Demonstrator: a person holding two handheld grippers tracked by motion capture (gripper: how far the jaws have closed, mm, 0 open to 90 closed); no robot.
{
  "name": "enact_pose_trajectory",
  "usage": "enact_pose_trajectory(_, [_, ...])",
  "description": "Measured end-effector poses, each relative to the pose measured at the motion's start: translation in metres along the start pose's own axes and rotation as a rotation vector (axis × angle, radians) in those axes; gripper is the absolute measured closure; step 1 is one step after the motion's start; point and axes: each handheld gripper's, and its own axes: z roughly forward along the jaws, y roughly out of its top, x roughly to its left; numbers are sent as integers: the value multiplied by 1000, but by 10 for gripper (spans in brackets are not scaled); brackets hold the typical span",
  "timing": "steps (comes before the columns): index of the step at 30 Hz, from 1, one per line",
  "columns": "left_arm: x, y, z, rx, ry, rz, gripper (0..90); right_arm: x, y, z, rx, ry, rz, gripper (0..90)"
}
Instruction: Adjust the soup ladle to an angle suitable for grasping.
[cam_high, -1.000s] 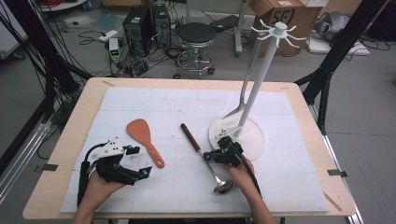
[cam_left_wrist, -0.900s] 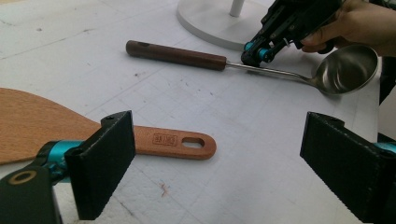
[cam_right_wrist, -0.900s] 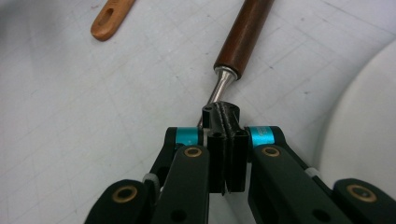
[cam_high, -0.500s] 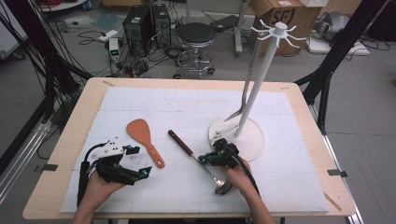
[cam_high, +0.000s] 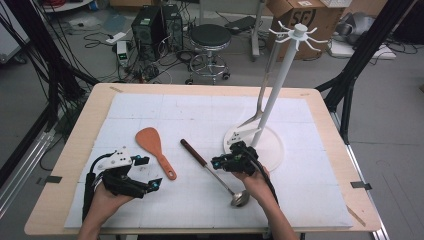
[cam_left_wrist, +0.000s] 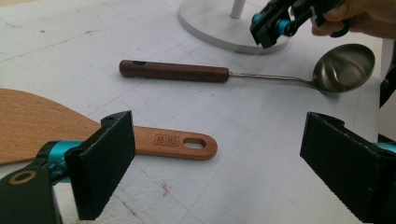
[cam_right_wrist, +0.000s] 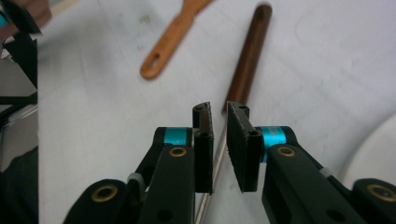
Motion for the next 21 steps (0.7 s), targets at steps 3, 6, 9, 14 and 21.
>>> enact_pose_trajectory(3, [0,0,0,-2,-2,-1,109,4,10,-2,-17,-11,-6,710])
enact_pose_trajectory(6, [0,0,0,-3,-3,0,109,7,18,-1,-29,-18,-5,649])
enact_pose_trajectory(9, [0,0,-1,-3,-3,0,109,6,22,4,-38,-26,-1,568])
enact_pose_trajectory(14, [0,0,-1,-8,1,-1,109,5,23,16,-26,-43,22,492])
enact_pose_trajectory(21, [0,0,-1,-5,1,1,109,2,24,31,14,-44,17,436])
